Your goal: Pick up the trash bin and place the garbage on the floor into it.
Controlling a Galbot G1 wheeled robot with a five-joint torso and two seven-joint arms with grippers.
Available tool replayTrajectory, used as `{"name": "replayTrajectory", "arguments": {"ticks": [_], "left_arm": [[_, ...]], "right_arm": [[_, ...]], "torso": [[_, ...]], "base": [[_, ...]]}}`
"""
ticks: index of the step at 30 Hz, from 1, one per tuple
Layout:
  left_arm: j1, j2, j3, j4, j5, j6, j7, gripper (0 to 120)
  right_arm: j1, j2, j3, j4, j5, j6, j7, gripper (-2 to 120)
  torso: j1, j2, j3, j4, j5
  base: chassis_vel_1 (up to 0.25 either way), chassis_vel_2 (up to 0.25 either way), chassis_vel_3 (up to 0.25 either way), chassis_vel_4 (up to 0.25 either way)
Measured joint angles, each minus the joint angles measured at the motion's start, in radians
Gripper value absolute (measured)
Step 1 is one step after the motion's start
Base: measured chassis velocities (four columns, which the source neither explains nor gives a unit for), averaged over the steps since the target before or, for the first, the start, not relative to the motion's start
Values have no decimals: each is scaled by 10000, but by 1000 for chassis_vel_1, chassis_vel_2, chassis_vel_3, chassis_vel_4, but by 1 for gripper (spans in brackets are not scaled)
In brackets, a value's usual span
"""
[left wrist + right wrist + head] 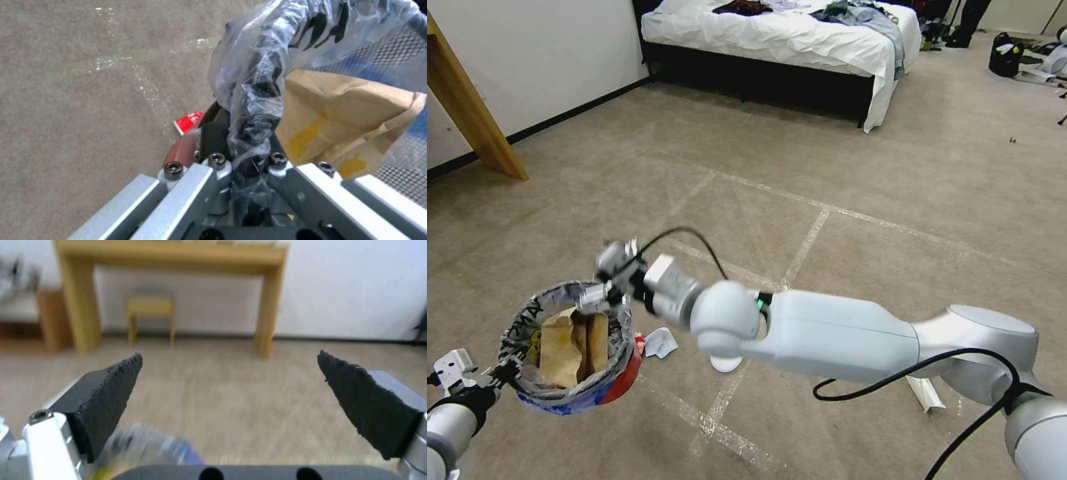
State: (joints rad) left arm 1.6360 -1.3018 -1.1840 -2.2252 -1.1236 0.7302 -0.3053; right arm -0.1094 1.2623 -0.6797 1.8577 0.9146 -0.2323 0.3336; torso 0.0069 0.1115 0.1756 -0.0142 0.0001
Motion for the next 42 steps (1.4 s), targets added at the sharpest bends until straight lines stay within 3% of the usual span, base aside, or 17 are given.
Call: {"name": "replayTrajectory", "arguments": {"ticks": [6,8,9,11,13,15,19,21,23,27,35,42], "left_arm": [[53,31,-103,66,0,-2,-6,0],[64,35,-166,89,3,-9,-6,0],[64,35,-166,89,3,-9,-6,0],[51,36,-219,99,12,-17,-9,0],[51,36,-219,99,12,-17,-9,0],[45,15,-279,102,28,-23,-35,0],[30,-24,-370,145,37,-27,-90,0],[33,-24,-391,163,42,-29,-99,0],[44,-34,-459,211,62,-37,-114,0],[62,-110,-564,254,63,-70,-116,0],[70,-209,-766,370,49,-126,-116,0],[108,-258,-798,423,50,-136,-103,0]], "right_arm": [[-953,-605,2006,110,65,769,-181,100],[-1701,-1328,3002,155,-28,1153,-270,100],[-1701,-1328,3002,155,-28,1153,-270,100],[-2972,-2133,4338,280,-139,1515,-469,100],[-2972,-2133,4338,280,-139,1515,-469,100],[-3964,-2654,5519,284,-511,1912,-587,100],[-5300,-2984,7105,311,-1115,2378,-760,100],[-5622,-3021,7404,348,-1227,2453,-782,100],[-7045,-3043,8474,460,-1917,2833,-891,100],[-8407,-2876,9445,468,-2577,3226,-1002,100],[-9887,-2318,10069,359,-3893,4033,-1077,100],[-10700,-2140,10189,221,-3988,4526,-1127,100]], "torso": [[0,1,0,2,1],[0,0,0,2,0],[0,0,0,2,0],[0,0,1,-5,4],[0,0,1,-5,4],[0,0,0,-3,4],[0,0,0,2,1],[0,0,0,-1,2],[0,0,-1,-2,2],[-1,0,-1,-3,3],[-1,1,-1,1,0],[-1,1,-1,0,0]], "base": [[0,0,0,0],[0,0,0,0],[0,0,0,0],[0,0,0,0],[0,0,0,0],[0,0,0,0],[0,0,0,0],[0,0,0,0],[0,0,0,0],[0,0,0,0],[0,0,0,0],[0,0,0,0]]}}
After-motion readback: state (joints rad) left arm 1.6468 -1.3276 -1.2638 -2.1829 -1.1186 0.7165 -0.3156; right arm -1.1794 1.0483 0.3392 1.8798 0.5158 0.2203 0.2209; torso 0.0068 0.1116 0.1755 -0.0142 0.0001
